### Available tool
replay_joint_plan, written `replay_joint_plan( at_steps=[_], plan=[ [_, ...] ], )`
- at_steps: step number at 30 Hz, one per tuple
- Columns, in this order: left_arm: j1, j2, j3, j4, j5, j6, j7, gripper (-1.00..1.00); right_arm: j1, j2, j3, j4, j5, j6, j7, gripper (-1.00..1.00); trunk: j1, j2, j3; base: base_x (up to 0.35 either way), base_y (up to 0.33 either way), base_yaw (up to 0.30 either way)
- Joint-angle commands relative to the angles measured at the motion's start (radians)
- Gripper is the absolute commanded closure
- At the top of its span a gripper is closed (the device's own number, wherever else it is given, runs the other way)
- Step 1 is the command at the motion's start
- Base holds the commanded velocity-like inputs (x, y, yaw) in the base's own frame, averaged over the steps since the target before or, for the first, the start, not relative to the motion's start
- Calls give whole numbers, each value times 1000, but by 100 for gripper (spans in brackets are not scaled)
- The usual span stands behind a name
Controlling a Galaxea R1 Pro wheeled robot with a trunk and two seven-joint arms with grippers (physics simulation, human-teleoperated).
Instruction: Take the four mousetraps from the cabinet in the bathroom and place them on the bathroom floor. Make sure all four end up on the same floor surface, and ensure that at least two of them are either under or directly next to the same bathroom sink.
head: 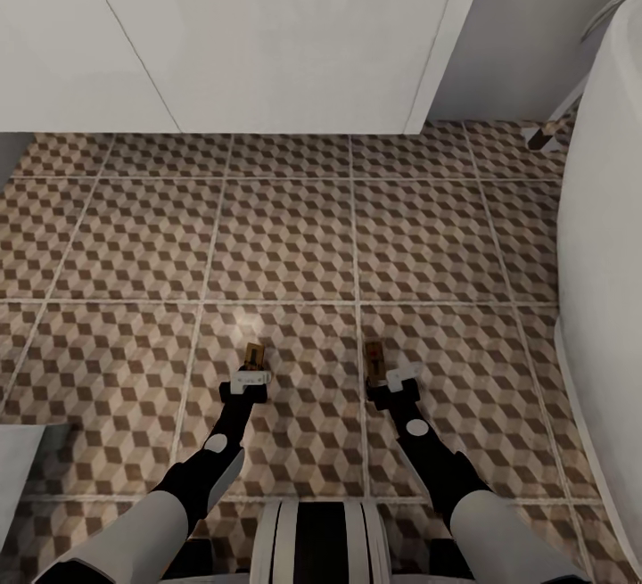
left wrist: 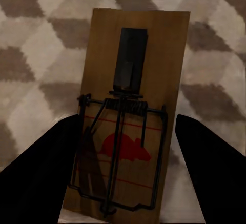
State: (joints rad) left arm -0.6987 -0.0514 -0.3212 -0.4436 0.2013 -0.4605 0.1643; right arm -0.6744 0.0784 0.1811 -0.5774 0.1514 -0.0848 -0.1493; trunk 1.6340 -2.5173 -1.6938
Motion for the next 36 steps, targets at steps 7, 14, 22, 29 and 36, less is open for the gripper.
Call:
replay_joint_plan(
  at_steps=[7, 14, 22, 29, 36],
  plan=[
    [-1, 1, -9, 3, 9, -4, 6, 100, 0, 0, 14, 2, 5, -1, -6, 100, 0, 0, -16, 0, 0, 0],
    [-1, 1, -9, 5, 9, -4, 6, 100, 0, 0, 15, 3, 5, -1, -6, 100, 0, 0, -26, 0, 0, 0],
    [-1, 1, -9, 19, 9, -4, 6, 100, 0, 1, 16, 8, 3, -47, -5, 100, 0, 0, -29, 0, 0, 0],
    [-1, 1, -9, 23, 8, -17, 6, 100, 0, 8, 16, 112, 4, -202, 3, 100, 0, 0, -29, 0, 0, 0],
    [-1, 0, -9, 27, 9, -26, 6, 100, 0, 6, 15, 137, 5, -226, 5, 100, 0, 0, -29, 0, 0, 0]
  ],
)
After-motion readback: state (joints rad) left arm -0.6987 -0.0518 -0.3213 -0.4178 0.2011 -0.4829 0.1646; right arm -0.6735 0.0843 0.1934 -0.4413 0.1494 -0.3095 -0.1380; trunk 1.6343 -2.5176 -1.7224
